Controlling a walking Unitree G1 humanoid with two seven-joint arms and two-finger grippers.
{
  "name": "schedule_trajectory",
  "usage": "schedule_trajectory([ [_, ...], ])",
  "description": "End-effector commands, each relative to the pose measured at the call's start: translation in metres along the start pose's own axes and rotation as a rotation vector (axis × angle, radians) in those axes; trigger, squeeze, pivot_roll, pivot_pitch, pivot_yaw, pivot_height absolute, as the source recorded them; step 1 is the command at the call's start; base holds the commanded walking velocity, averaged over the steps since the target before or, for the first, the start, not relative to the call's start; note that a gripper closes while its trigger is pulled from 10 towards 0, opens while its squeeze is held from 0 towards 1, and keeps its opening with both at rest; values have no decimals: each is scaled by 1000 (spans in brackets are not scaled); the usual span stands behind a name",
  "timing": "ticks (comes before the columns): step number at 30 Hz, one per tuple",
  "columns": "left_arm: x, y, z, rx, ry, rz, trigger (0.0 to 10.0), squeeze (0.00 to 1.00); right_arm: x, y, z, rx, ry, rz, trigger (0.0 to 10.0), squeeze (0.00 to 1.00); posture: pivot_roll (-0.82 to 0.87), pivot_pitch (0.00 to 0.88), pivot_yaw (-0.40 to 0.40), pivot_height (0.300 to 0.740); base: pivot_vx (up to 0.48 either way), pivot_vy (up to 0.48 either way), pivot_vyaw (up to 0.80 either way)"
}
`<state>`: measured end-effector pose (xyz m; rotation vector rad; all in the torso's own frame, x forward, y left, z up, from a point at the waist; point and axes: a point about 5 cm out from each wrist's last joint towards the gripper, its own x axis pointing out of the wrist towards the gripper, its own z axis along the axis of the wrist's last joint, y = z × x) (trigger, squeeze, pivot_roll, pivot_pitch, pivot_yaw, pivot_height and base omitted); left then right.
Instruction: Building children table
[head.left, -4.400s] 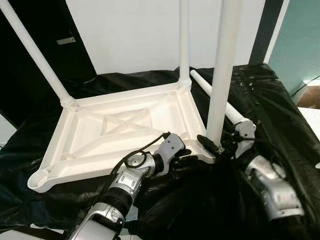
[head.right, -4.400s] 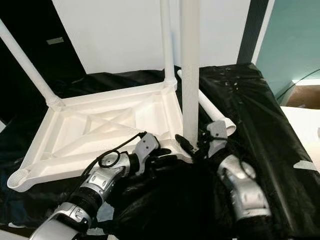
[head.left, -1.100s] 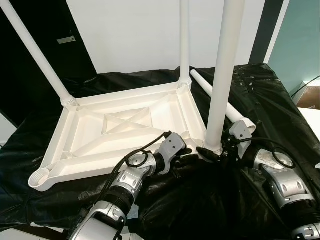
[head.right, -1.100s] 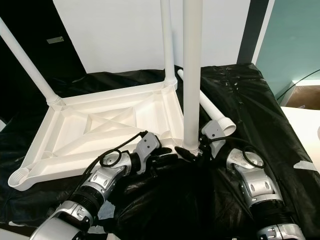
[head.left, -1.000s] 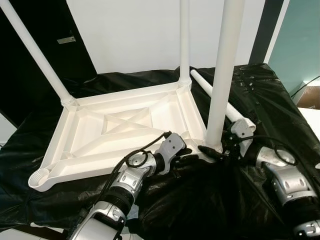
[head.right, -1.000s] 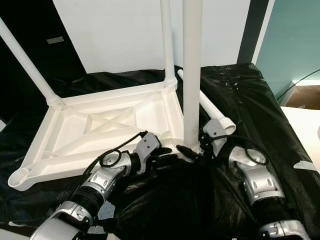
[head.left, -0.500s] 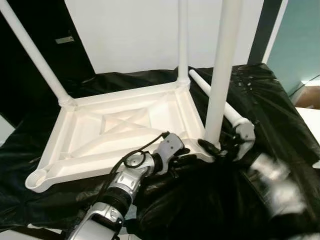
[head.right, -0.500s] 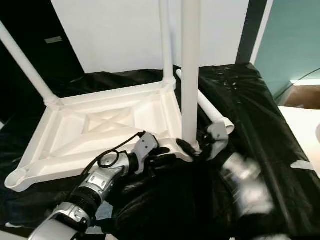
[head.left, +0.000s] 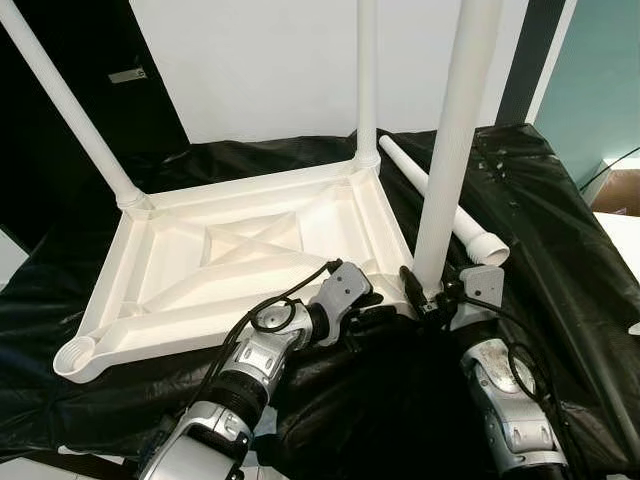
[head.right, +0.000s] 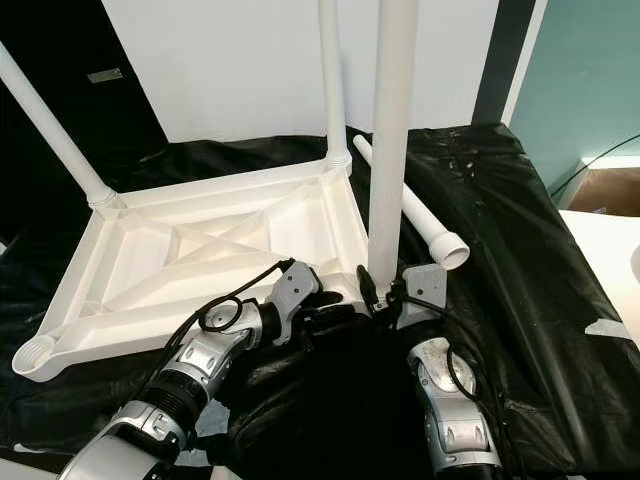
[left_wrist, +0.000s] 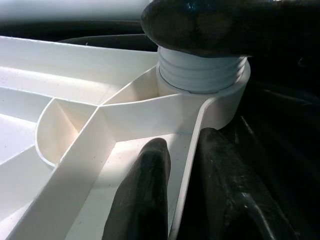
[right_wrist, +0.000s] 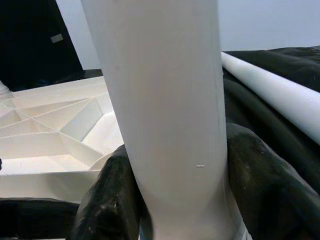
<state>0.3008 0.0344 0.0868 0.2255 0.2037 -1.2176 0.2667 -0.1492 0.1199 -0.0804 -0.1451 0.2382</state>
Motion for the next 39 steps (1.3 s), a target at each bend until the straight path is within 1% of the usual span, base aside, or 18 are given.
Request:
schedule_trajectory([
  [1, -2, -17, -34, -84, 123, -75, 10000, 0, 5, 3, 2, 52, 14, 79, 10000, 1000, -80, 0, 100, 740, 0, 0, 0],
  [3, -3, -17, -34, -84, 125, -75, 10000, 0, 8, 8, 3, 62, 29, 227, 10000, 1000, -81, 0, 99, 740, 0, 0, 0],
  [4, -2, -17, -35, -84, 126, -75, 10000, 0, 9, 6, 4, 55, 36, 271, 10000, 0, -80, 0, 95, 740, 0, 0, 0],
  [6, -2, -17, -34, -84, 126, -75, 10000, 0, 10, 5, 4, 49, 41, 290, 10000, 0, -80, 0, 95, 740, 0, 0, 0],
  [7, -2, -16, -34, -85, 125, -71, 10000, 0, 12, -2, 5, 28, 51, 350, 10000, 0, -78, 0, 91, 740, 0, 0, 0],
  [12, -2, -16, -34, -85, 123, -66, 10000, 0, 16, -13, 8, -14, 84, 485, 10000, 0, -78, 0, 91, 740, 0, 0, 0],
  [18, -2, -16, -35, -85, 125, -67, 10000, 0, 15, -18, 6, -40, 135, 590, 10000, 0, -78, 0, 91, 740, 0, 0, 0],
  [19, -3, -15, -35, -84, 126, -66, 10000, 0, 14, -22, 7, -57, 157, 662, 0, 0, -77, 0, 92, 740, 0, 0, 0],
  [24, -3, -16, -35, -84, 126, -64, 10000, 0, 15, -30, 11, -91, 191, 766, 0, 0, -77, 0, 91, 740, 0, 0, 0],
  [29, -1, -17, -35, -86, 124, -66, 10000, 0, 14, -31, 9, -95, 210, 761, 0, 0, -77, 0, 91, 740, 0, 0, 0],
  [30, -2, -18, -35, -88, 122, -64, 10000, 0, 12, -28, 7, -79, 202, 726, 0, 0, -69, 0, 82, 740, 0, 0, 0],
  [31, -2, -18, -36, -90, 121, -62, 10000, 0, 13, -24, 5, -60, 162, 599, 0, 0, -69, 0, 80, 740, 0, 0, 0],
  [32, -2, -18, -36, -90, 121, -62, 10000, 0, 13, -24, 5, -60, 162, 599, 0, 0, -69, 0, 80, 740, 0, 0, 0],
  [33, -2, -18, -36, -90, 121, -61, 10000, 0, 13, -21, 3, -46, 124, 462, 0, 0, -68, 0, 77, 740, 0, 0, 0],
  [34, -2, -18, -36, -90, 121, -61, 10000, 0, 13, -21, 3, -46, 124, 462, 0, 0, -68, 0, 77, 740, 0, 0, 0],
  [35, -2, -18, -36, -91, 121, -59, 10000, 0, 13, -19, 2, -23, 89, 326, 0, 0, -68, 0, 77, 740, 0, 0, 0],
  [37, -2, -18, -36, -91, 121, -59, 10000, 0, 13, -19, 2, -23, 89, 326, 0, 0, -68, 0, 77, 740, 0, 0, 0],
  [39, -2, -17, -36, -92, 120, -57, 10000, 0, 9, -17, 1, -26, 36, 71, 0, 0, -66, 0, 83, 740, 0, 0, 0],
])
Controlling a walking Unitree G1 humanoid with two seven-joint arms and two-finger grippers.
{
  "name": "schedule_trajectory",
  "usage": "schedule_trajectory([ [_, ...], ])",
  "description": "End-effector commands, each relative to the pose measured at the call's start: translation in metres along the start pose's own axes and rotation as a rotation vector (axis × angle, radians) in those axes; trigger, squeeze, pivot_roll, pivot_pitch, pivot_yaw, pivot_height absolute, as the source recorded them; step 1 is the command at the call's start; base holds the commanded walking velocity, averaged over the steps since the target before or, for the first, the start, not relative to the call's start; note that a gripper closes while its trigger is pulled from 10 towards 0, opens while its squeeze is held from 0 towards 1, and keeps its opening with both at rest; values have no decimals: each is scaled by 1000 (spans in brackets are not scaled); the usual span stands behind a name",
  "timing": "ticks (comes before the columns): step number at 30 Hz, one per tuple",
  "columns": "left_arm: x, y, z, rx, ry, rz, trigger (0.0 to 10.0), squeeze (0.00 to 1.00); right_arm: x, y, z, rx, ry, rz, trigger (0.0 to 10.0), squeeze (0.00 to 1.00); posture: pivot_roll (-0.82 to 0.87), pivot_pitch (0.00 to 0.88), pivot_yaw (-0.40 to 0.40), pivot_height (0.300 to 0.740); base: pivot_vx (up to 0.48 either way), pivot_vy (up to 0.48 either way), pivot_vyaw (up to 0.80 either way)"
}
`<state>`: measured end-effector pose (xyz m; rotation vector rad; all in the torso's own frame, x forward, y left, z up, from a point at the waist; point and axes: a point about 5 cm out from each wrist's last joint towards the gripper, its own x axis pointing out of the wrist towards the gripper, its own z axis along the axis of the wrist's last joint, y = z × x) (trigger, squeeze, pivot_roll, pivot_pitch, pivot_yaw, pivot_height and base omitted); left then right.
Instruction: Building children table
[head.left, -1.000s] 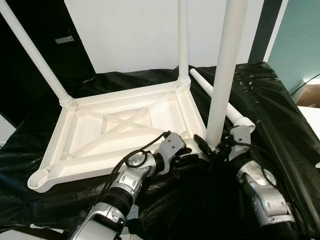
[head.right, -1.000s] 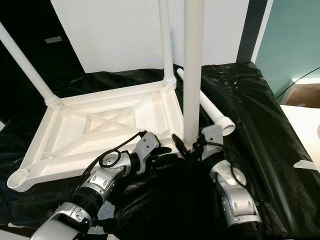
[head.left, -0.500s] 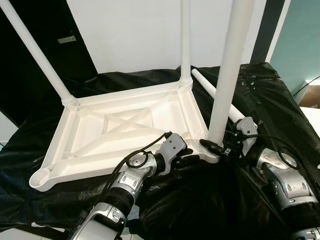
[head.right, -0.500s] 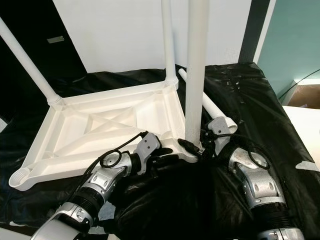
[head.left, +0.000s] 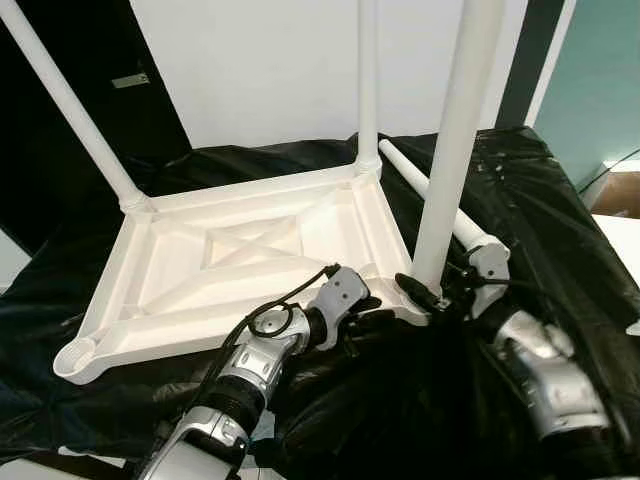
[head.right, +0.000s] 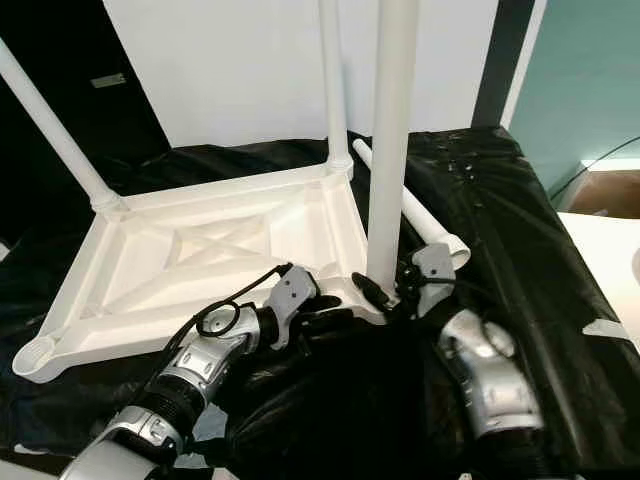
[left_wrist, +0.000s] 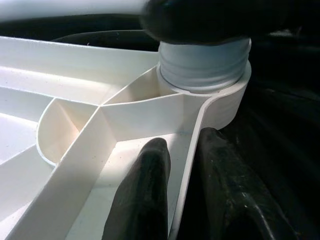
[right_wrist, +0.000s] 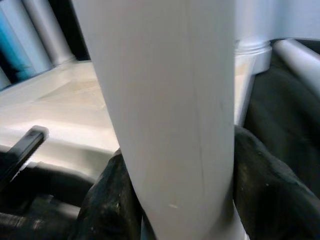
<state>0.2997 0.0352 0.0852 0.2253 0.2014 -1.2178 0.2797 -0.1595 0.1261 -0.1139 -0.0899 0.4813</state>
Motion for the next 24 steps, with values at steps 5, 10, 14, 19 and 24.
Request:
schedule_trajectory([
  [5, -2, -16, -34, -93, 123, -60, 10000, 0, -5, -1, -2, -2, -20, -266, 0, 0, -68, 0, 87, 740, 0, 0, 0],
  [10, -2, -15, -33, -85, 127, -69, 10000, 0, -5, -6, -2, -26, -8, -367, 2510, 0, -77, 0, 94, 740, 0, 0, 0],
  [14, -1, -15, -32, -82, 128, -75, 10000, 0, 1, 5, -5, -50, 18, -255, 10000, 0, -85, 0, 101, 740, 0, 0, 0],
  [19, -1, -14, -31, -79, 127, -71, 10000, 0, 11, 6, -2, -42, 26, 9, 10000, 1000, -87, 0, 95, 740, 0, 0, 0],
  [24, 1, -16, -31, -83, 124, -73, 10000, 0, 17, -7, 4, -138, 70, 246, 10000, 0, -85, 0, 91, 740, 0, 0, 0],
])
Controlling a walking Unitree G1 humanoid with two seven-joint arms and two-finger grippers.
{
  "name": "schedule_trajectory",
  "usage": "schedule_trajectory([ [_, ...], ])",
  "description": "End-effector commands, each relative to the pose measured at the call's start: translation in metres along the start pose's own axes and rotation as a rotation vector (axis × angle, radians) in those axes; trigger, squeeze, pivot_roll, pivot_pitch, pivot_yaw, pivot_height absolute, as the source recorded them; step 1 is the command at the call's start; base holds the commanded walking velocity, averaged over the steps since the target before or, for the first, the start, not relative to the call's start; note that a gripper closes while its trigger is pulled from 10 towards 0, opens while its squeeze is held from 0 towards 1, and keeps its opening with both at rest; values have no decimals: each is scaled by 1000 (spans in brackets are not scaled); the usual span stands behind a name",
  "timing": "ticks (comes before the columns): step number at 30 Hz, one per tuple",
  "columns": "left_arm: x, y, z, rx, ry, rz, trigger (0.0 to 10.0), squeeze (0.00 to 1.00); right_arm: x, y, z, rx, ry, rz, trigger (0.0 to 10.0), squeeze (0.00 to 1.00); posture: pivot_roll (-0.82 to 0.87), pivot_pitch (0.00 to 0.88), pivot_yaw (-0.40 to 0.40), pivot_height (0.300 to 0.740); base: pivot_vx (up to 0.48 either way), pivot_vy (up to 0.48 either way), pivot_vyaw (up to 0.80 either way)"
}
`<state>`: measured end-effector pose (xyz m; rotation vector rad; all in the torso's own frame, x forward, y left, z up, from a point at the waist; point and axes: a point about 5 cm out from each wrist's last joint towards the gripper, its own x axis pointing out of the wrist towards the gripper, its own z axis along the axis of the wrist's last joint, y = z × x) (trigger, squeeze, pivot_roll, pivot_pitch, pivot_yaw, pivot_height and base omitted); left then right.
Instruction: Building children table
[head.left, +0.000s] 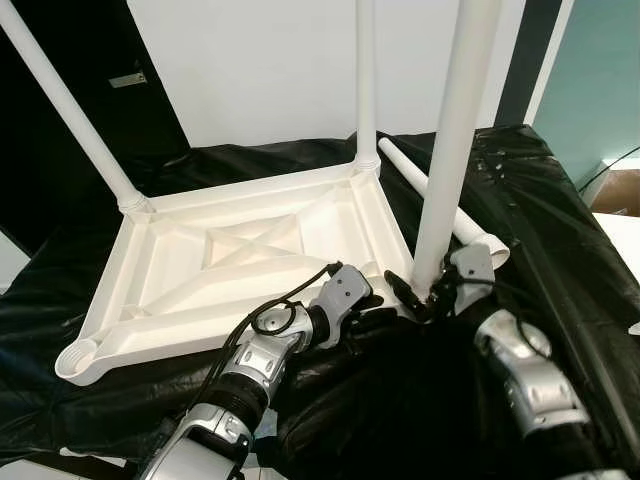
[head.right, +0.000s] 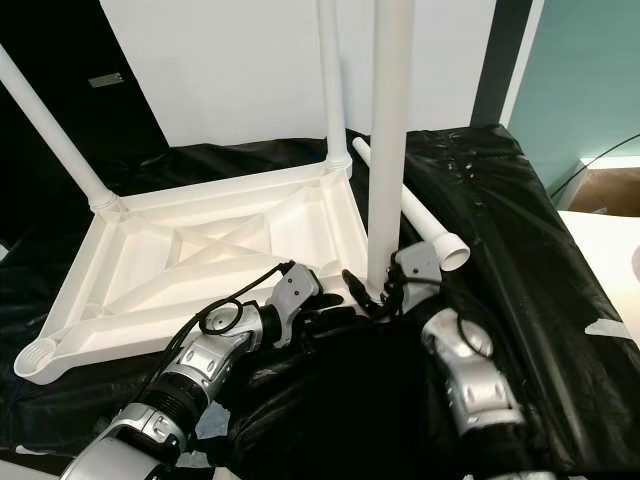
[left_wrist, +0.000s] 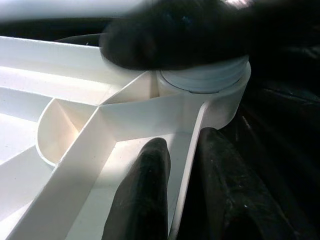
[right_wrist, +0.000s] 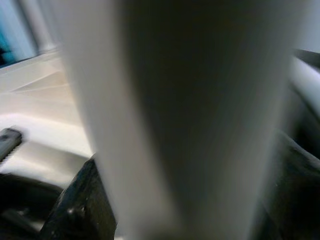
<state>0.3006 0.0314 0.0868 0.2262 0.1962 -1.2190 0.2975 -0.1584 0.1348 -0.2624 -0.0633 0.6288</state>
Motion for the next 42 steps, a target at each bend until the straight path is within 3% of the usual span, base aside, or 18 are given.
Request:
schedule_trajectory([
  [1, -2, -16, -34, -88, 127, -73, 10000, 0, 0, 0, -2, -25, 22, 126, 10000, 0, -85, 0, 91, 740, 0, 0, 0],
  [6, -3, -16, -34, -90, 127, -70, 10000, 0, -6, -10, -1, -109, 55, 270, 10000, 0, -78, 0, 88, 740, 0, 0, 0],
  [7, -4, -16, -34, -91, 126, -70, 10000, 0, -9, -15, 0, -108, 65, 296, 4706, 0, -75, 0, 91, 740, 0, 0, 0],
  [10, -4, -16, -34, -92, 125, -69, 10000, 0, -11, -19, 1, -102, 72, 315, 4706, 0, -75, 0, 91, 740, 0, 0, 0],
  [11, -5, -16, -35, -91, 128, -68, 10000, 0, -13, -23, 1, -112, 86, 336, 0, 0, -75, 0, 91, 740, 0, 0, 0],
  [23, -6, -16, -36, -90, 134, -73, 10000, 0, -22, -42, -2, -139, 156, 447, 0, 0, -75, 0, 101, 740, 0, 0, 0],
  [28, -7, -17, -38, -89, 142, -80, 10000, 0, -31, -39, -7, -66, 165, 458, 0, 0, -84, 0, 110, 740, 0, 0, 0],
  [29, -7, -17, -38, -89, 143, -81, 10000, 0, -24, -33, -4, -10, 79, 359, 0, 0, -81, 0, 107, 740, 0, 0, 0],
  [31, -7, -18, -38, -89, 143, -82, 10000, 0, -20, -32, -2, 21, 30, 291, 0, 0, -77, 0, 105, 740, 0, 0, 0],
  [32, -6, -17, -37, -89, 138, -78, 10000, 0, -16, -24, 2, 60, -89, 0, 0, 0, -77, 0, 105, 740, 0, 0, 0],
  [33, -6, -17, -37, -89, 138, -78, 10000, 0, -16, -24, 2, 60, -89, 0, 0, 0, -77, 0, 105, 740, 0, 0, 0],
  [35, -6, -17, -37, -89, 138, -75, 10000, 0, -19, -17, 0, 94, -118, -171, 0, 0, -72, 0, 100, 740, 0, 0, 0],
  [37, -8, -16, -38, -90, 140, -72, 10000, 0, -24, -9, -5, 111, -108, -250, 0, 0, -67, 0, 94, 740, 0, 0, 0],
  [42, -10, -16, -40, -93, 145, -68, 10000, 0, -30, -1, -10, 114, -88, -392, 0, 0, -71, 0, 95, 740, 0, 0, 0],
])
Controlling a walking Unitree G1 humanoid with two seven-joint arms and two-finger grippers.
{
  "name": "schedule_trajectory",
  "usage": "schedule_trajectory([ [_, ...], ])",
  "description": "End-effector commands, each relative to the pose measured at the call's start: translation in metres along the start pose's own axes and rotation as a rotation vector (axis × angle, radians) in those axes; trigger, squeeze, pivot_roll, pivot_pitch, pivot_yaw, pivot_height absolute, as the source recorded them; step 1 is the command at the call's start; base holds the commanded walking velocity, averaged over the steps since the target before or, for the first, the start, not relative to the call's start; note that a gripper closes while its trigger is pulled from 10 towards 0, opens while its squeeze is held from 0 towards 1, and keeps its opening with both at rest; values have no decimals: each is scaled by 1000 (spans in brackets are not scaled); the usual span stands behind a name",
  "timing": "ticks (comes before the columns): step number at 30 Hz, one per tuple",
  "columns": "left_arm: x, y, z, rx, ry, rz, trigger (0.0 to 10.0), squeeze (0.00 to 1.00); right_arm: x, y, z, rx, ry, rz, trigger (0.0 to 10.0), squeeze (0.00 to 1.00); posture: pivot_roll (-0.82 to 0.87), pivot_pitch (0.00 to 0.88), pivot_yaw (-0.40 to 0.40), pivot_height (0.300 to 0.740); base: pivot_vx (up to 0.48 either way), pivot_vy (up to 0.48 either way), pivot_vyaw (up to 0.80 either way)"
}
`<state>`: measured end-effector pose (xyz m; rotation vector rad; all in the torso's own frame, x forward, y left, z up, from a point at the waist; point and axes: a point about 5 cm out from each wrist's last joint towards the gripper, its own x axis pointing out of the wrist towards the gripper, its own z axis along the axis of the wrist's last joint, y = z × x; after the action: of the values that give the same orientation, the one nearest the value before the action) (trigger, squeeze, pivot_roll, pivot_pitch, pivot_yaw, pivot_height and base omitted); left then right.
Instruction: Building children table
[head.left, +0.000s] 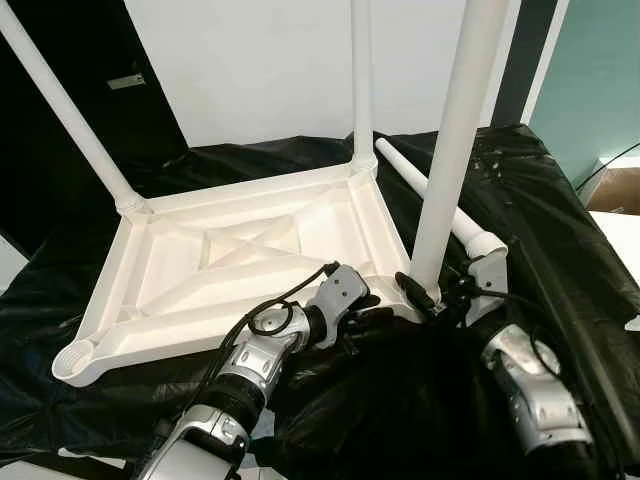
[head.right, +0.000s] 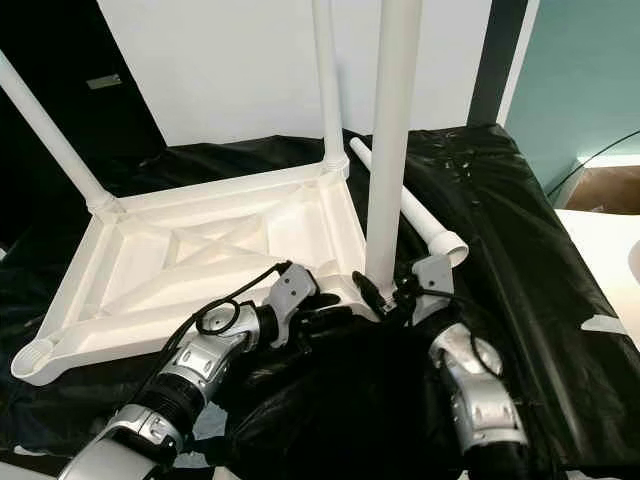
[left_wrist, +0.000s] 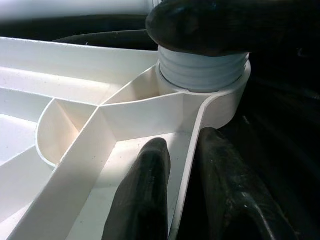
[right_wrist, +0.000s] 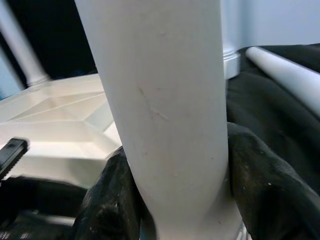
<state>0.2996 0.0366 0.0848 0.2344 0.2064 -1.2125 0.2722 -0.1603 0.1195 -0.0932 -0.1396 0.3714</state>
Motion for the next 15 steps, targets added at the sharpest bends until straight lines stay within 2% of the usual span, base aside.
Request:
schedule_trajectory([
  [1, -5, -17, -37, -93, 133, -75, 10000, 0, -3, -19, 5, -26, -13, -159, 0, 0, -71, 0, 95, 740, 0, 0, 0],
  [4, -3, -18, -35, -93, 130, -78, 10000, 0, 4, -17, 5, -24, -21, -271, 0, 0, -73, 0, 91, 740, 0, 0, 0],
  [7, -1, -19, -34, -93, 125, -82, 10000, 0, 10, -11, 4, -21, -19, -296, 0, 0, -73, 0, 91, 740, 0, 0, 0],
  [9, 1, -20, -33, -88, 123, -87, 10000, 0, 12, -2, 0, -37, 4, -263, 10000, 0, -70, 0, 90, 740, 0, 0, 0],
  [13, 1, -19, -31, -88, 119, -84, 10000, 0, 13, 0, -3, -35, 24, -246, 10000, 0, -69, 0, 88, 740, 0, 0, 0],
  [14, 1, -18, -31, -89, 118, -81, 10000, 0, 13, 2, -2, -16, 20, -205, 10000, 1000, -70, 0, 86, 740, 0, 0, 0],
  [15, 1, -18, -31, -89, 118, -81, 10000, 0, 13, 2, -2, -16, 20, -205, 10000, 1000, -70, 0, 86, 740, 0, 0, 0],
])
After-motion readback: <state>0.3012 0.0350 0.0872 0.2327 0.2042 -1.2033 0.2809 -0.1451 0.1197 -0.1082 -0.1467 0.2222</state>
